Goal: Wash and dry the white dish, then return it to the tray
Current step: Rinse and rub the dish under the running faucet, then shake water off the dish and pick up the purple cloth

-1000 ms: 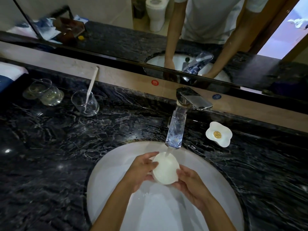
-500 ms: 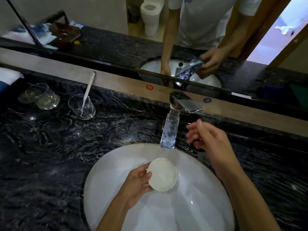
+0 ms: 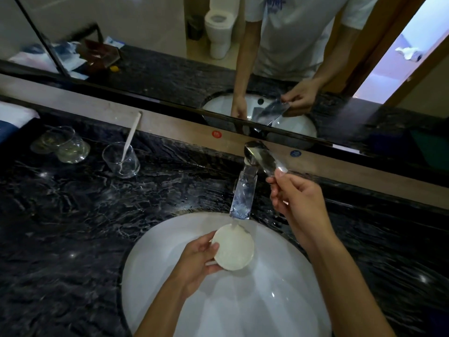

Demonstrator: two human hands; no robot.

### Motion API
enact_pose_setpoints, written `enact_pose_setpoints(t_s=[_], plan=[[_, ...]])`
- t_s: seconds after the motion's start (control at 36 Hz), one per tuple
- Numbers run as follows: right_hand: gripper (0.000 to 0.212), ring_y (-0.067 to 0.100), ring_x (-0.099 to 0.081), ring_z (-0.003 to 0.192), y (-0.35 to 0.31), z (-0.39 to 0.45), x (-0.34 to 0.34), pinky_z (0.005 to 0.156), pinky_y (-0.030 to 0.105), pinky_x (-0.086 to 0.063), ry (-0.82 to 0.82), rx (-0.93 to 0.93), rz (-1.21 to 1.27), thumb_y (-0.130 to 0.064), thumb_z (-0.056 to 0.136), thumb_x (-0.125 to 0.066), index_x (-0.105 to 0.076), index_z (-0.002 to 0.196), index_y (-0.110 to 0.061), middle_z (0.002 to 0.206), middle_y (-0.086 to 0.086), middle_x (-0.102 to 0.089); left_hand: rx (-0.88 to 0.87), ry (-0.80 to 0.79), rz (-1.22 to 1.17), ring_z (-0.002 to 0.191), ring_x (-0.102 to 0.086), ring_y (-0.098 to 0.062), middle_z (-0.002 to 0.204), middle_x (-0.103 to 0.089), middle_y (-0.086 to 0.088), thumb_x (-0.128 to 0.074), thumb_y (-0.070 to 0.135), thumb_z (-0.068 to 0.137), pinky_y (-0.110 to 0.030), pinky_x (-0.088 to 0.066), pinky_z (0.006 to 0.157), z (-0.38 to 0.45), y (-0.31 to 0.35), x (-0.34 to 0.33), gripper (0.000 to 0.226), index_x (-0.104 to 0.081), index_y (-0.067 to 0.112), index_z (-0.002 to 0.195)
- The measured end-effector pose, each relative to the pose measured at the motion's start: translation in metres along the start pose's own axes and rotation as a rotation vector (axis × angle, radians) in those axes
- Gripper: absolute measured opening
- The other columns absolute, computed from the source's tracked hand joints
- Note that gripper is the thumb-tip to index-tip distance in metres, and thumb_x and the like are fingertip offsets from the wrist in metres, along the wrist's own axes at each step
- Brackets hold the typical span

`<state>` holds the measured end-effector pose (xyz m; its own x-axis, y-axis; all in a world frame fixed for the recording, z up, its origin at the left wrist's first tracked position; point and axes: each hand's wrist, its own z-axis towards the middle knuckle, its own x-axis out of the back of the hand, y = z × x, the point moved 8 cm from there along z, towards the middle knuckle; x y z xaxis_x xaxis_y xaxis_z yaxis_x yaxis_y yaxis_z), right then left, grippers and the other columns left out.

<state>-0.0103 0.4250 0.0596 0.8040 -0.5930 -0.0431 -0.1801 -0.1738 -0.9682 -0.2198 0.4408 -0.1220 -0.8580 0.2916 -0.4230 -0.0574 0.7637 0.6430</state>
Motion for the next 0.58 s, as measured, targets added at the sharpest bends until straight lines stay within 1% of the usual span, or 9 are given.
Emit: enact_pose_setpoints(t_s=[0.08, 0.19, 0.28, 0.33, 0.39, 0.44, 0.47, 0.53, 0.58], plan=[[0.029, 0.011, -0.048, 0.053, 0.020, -0.006, 0.005, 0.050, 0.019, -0.041, 0.010, -0.047, 0.006, -0.027, 0.098, -0.059, -0.074, 0.082, -0.008, 0.060, 0.000, -0.058, 0.004, -0.002, -0.006, 0.113, -0.066, -0.038, 0.123, -0.070, -0.017, -0.062, 0.006, 0.093, -0.045, -0.061, 0.079, -0.001, -0.001, 0.001, 0.035, -0.064, 0.012, 0.127], [0.031, 0.011, -0.052, 0.053, 0.030, -0.005, 0.012, 0.056, 0.026, -0.042, 0.029, -0.064, -0.038, -0.034, 0.095, -0.064, -0.073, 0.080, -0.009, 0.061, 0.001, -0.061, 0.003, -0.003, 0.010, 0.112, -0.066, -0.039, 0.121, -0.071, -0.015, -0.061, 0.004, 0.093, -0.044, -0.062, 0.077, -0.008, 0.002, 0.000, 0.033, -0.066, 0.014, 0.125], [0.033, 0.010, -0.054, 0.055, 0.042, -0.011, 0.015, 0.054, 0.024, -0.041, 0.022, -0.076, -0.044, -0.033, 0.097, -0.060, -0.071, 0.085, -0.006, 0.063, 0.002, -0.063, -0.007, -0.013, 0.026, 0.107, -0.068, -0.036, 0.115, -0.072, -0.011, -0.059, 0.003, 0.094, -0.043, -0.062, 0.077, -0.017, 0.008, -0.002, 0.031, -0.067, 0.016, 0.121], [0.032, 0.011, -0.054, 0.057, 0.066, -0.023, 0.019, 0.051, 0.023, -0.040, 0.010, -0.142, -0.157, -0.034, 0.098, -0.059, -0.069, 0.088, -0.005, 0.071, 0.004, -0.066, -0.012, -0.013, 0.035, 0.108, -0.067, -0.037, 0.118, -0.071, -0.012, -0.059, 0.003, 0.094, -0.044, -0.062, 0.079, -0.024, 0.011, -0.003, 0.032, -0.065, 0.015, 0.123], [0.024, 0.013, -0.056, 0.061, 0.100, -0.038, 0.025, 0.052, 0.025, -0.039, -0.026, -0.268, -0.308, -0.032, 0.097, -0.061, -0.068, 0.095, -0.009, 0.087, 0.008, -0.067, -0.011, -0.010, 0.048, 0.111, -0.066, -0.038, 0.123, -0.068, -0.014, -0.059, 0.003, 0.094, -0.047, -0.061, 0.083, -0.031, 0.012, -0.003, 0.035, -0.063, 0.014, 0.127], [0.028, 0.015, -0.060, 0.066, 0.132, -0.057, 0.024, 0.054, 0.027, -0.041, -0.126, -0.414, -0.336, -0.036, 0.095, -0.064, -0.068, 0.108, -0.011, 0.099, 0.009, -0.068, -0.013, -0.016, 0.059, 0.109, -0.067, -0.037, 0.125, -0.068, -0.016, -0.059, 0.002, 0.094, -0.047, -0.061, 0.083, -0.039, 0.013, -0.005, 0.036, -0.062, 0.012, 0.129], [0.031, 0.016, -0.061, 0.066, 0.144, -0.067, 0.019, 0.054, 0.026, -0.042, -0.195, -0.464, -0.297, -0.036, 0.095, -0.064, -0.068, 0.111, -0.010, 0.099, 0.009, -0.069, -0.015, -0.021, 0.064, 0.107, -0.068, -0.037, 0.125, -0.067, -0.017, -0.059, 0.001, 0.094, -0.046, -0.062, 0.081, -0.042, 0.014, -0.006, 0.037, -0.062, 0.011, 0.129], [0.029, 0.017, -0.059, 0.064, 0.154, -0.082, 0.008, 0.054, 0.025, -0.042, -0.299, -0.506, -0.167, -0.030, 0.097, -0.062, -0.071, 0.108, -0.004, 0.087, 0.010, -0.069, -0.018, -0.022, 0.078, 0.104, -0.069, -0.036, 0.125, -0.068, -0.019, -0.060, 0.001, 0.093, -0.042, -0.062, 0.075, -0.048, 0.014, -0.007, 0.036, -0.062, 0.009, 0.129], [0.028, 0.017, -0.055, 0.062, 0.155, -0.091, 0.004, 0.056, 0.026, -0.042, -0.313, -0.492, -0.075, -0.023, 0.099, -0.060, -0.071, 0.107, 0.001, 0.077, 0.012, -0.062, -0.012, -0.017, 0.095, 0.107, -0.069, -0.036, 0.125, -0.068, -0.019, -0.062, 0.001, 0.092, -0.042, -0.061, 0.076, -0.053, 0.013, -0.006, 0.037, -0.061, 0.006, 0.129]])
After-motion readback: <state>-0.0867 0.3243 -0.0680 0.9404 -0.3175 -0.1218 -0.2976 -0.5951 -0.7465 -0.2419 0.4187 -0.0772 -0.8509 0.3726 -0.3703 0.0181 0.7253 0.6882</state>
